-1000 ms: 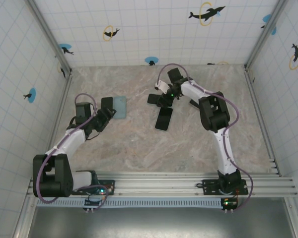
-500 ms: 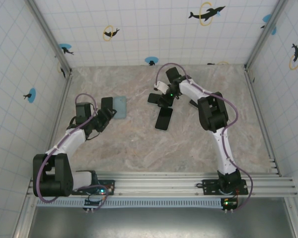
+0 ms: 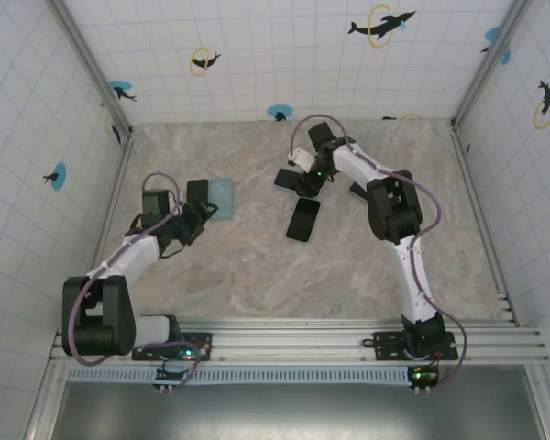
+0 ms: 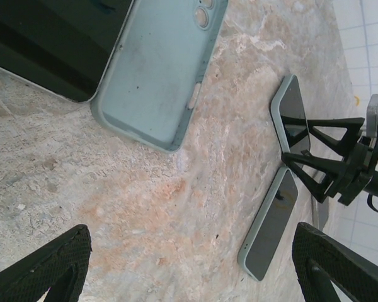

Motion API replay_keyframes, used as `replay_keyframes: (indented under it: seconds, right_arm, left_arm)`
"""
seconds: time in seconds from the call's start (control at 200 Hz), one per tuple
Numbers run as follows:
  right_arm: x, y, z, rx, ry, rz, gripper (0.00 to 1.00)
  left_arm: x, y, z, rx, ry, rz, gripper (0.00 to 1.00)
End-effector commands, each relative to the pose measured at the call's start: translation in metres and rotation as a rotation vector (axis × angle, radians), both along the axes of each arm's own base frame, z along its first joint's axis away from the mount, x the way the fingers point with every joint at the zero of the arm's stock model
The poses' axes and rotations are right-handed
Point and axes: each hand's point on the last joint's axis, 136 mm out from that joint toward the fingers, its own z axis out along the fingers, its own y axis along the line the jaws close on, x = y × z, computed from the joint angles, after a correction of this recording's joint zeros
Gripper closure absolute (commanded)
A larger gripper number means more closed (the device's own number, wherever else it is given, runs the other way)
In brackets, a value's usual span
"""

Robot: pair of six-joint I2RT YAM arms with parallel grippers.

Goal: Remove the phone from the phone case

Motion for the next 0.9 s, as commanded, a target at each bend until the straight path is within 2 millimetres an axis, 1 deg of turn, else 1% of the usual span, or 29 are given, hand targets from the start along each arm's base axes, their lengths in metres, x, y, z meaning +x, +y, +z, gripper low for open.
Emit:
replay_keyframes:
  seconds: [0.0,0.135,0.27,0.33,0.45,0.55,0.671,0.736,0.896]
  right_arm:
    - [-0.026,-0.046,-0.059,-0.215,0.153,-0.062,0.10]
    - [-0.026,-0.039,-0.058,-0.172,0.163,-0.067,0.11]
    - [-0.026,-0.039,-0.068,-0.190,0.164,-0.061,0.15]
    - [-0.026,-0.040,-0.071,-0.196,0.163,-0.066,0.19]
    - [-0.023,-0.041,-0.076,-0.194,0.162,-0.076,0.31]
    - [-0.020,-0.040,-0.072,-0.191,0.148,-0.080,0.36]
    - [-0.010,-0.036,-0.058,-0.165,0.103,-0.101,0.45]
    - [-0.002,-0.034,-0.046,-0.140,0.075,-0.118,0.47]
    - [0.019,-0.024,-0.001,-0.030,-0.014,-0.175,0.56]
  left_arm:
    - [0.006,-0.005,0.011,0.006,-0.034,-0.042,0.15]
    - [0.007,-0.006,0.008,-0.001,-0.025,-0.044,0.15]
    - [0.011,-0.007,0.012,-0.002,-0.035,-0.049,0.15]
    - [0.012,-0.007,0.013,-0.001,-0.036,-0.049,0.15]
    - [0.011,-0.008,0.012,-0.008,-0.029,-0.052,0.15]
    - [0.011,-0.008,0.013,-0.010,-0.029,-0.053,0.16]
    - [0.013,-0.008,0.014,-0.011,-0.032,-0.052,0.16]
    - [0.014,-0.008,0.016,-0.012,-0.035,-0.050,0.16]
    - [0.016,-0.008,0.021,-0.018,-0.049,-0.047,0.16]
